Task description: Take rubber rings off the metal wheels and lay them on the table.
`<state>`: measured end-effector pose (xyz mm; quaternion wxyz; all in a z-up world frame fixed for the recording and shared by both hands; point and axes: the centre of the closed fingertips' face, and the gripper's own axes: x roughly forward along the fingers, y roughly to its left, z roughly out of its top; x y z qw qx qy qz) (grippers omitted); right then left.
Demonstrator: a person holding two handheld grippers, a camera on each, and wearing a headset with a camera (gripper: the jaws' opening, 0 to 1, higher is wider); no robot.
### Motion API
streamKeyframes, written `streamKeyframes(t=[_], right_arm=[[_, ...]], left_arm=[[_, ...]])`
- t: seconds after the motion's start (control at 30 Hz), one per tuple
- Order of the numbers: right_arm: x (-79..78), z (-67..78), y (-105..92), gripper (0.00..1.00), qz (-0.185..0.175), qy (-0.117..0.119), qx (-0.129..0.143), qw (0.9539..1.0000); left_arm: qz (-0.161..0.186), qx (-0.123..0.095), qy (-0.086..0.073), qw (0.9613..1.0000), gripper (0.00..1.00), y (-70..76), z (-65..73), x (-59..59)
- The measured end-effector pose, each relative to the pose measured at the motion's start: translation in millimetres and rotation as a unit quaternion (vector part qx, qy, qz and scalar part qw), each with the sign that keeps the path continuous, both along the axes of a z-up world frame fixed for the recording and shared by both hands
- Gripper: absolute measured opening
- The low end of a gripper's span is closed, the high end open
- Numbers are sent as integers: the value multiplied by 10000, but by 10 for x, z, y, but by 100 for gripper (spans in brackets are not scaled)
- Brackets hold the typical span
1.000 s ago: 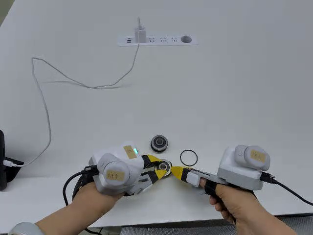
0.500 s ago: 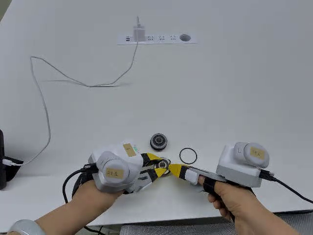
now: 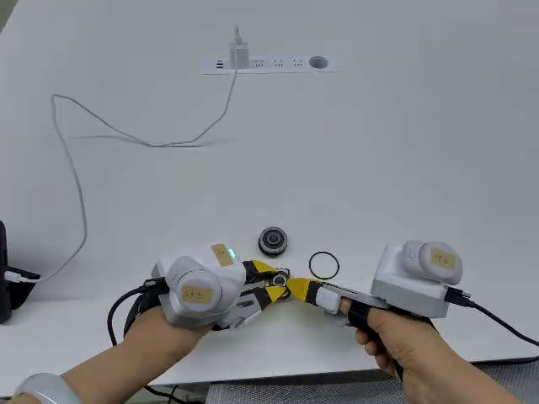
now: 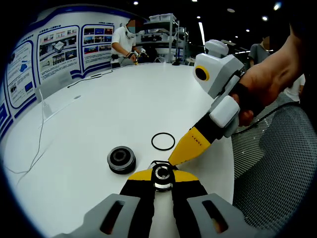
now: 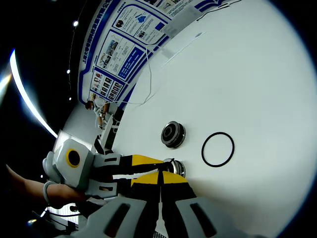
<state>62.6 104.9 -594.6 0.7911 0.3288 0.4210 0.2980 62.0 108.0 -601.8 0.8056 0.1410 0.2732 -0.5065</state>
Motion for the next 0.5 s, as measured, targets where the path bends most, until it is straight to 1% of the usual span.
streamKeyframes(t=[0.03,0.1,0.27,0.4,0.5], right_arm=[[-3,1,10,1,29,-38,-51,10000],[-4,-2,11,1,38,-39,-49,10000],[-33,38,15,1,71,-5,69,10000],[-60,69,41,1,136,-41,106,9998],[-67,110,52,1,144,-66,232,9996]], left_arm=[[1,-3,1,10000,12,0,-1,1],[-7,1,-1,10000,12,0,-1,1],[-9,-4,-5,10000,12,1,-1,-1],[-14,-8,-8,10000,12,-1,1,-3],[-20,-3,-6,10000,12,-4,6,-4]])
